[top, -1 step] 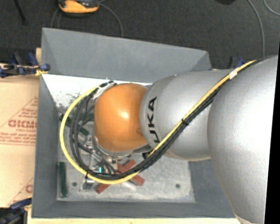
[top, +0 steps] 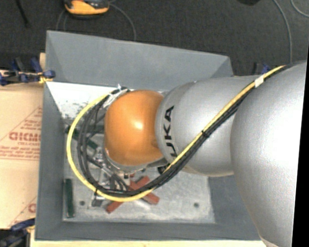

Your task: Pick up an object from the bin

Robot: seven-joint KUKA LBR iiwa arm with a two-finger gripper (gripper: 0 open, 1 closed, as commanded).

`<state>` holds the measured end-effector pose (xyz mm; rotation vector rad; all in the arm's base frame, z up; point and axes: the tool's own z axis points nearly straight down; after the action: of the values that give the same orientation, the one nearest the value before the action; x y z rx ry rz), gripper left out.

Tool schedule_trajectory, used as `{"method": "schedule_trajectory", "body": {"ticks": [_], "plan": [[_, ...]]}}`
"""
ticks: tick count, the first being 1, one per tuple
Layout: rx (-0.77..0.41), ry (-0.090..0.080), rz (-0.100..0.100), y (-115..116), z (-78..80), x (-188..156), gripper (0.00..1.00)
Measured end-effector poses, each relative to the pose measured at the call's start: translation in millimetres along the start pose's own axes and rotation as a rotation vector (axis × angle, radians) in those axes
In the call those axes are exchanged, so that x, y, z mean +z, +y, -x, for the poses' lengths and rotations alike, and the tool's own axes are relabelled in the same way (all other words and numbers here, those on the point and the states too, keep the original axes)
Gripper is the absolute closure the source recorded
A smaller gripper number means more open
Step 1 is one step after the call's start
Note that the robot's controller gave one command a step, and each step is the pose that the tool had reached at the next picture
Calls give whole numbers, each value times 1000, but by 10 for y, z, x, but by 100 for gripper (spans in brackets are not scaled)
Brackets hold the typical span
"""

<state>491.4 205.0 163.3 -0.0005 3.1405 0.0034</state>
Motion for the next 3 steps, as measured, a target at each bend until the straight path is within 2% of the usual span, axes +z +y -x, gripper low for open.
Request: {"method": "schedule_trajectory", "body": {"ticks": [1,2,3], "plan": [[-80,-6,-1,-346,76,531,0],[-241,2,-2,-772,514,614,0],[-195,-3,-1,-1158,483,696,0]]}}
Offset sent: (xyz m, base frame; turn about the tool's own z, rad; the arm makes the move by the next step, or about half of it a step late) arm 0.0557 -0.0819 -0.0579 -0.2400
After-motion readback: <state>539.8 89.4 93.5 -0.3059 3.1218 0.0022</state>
